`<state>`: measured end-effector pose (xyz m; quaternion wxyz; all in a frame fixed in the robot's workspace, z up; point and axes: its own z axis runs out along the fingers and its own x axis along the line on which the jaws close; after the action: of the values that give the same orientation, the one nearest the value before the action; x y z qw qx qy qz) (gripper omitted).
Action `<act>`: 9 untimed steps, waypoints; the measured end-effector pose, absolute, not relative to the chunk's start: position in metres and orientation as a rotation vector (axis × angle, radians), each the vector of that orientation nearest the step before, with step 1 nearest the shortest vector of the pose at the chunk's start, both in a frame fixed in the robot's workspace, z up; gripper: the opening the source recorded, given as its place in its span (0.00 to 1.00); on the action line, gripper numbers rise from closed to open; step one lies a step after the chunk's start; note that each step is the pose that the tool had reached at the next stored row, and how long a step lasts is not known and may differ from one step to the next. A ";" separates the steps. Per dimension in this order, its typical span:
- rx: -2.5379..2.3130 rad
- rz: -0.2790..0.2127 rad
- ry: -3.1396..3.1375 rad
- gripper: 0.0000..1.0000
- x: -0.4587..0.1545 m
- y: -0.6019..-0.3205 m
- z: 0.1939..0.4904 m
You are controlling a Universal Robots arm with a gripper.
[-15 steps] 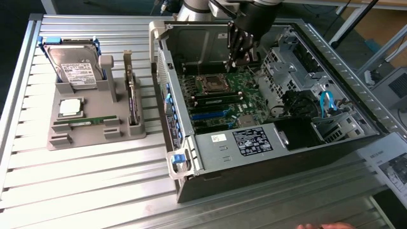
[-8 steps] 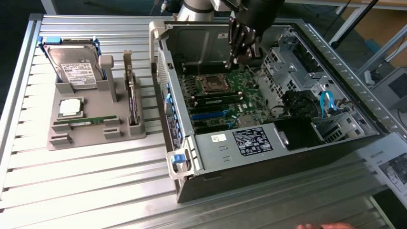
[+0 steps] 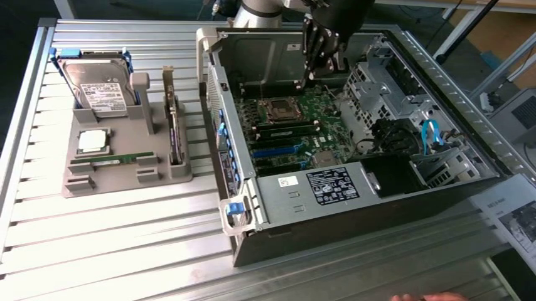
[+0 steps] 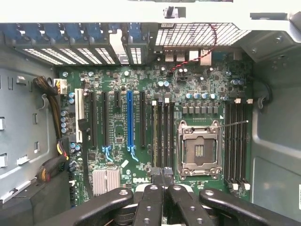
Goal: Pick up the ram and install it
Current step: 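Press down the ram until it locks into place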
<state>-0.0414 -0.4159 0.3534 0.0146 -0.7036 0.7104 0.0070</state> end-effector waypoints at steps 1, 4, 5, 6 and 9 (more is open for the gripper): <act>-2.190 0.022 2.211 0.10 -0.041 -0.416 0.353; -2.190 0.022 2.212 0.10 -0.040 -0.416 0.354; -2.190 0.022 2.212 0.10 -0.039 -0.416 0.354; -2.190 0.022 2.212 0.10 -0.037 -0.416 0.354; -2.191 0.023 2.212 0.10 -0.032 -0.416 0.353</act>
<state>-0.0322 -0.4160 0.3535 0.0143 -0.7036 0.7104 0.0072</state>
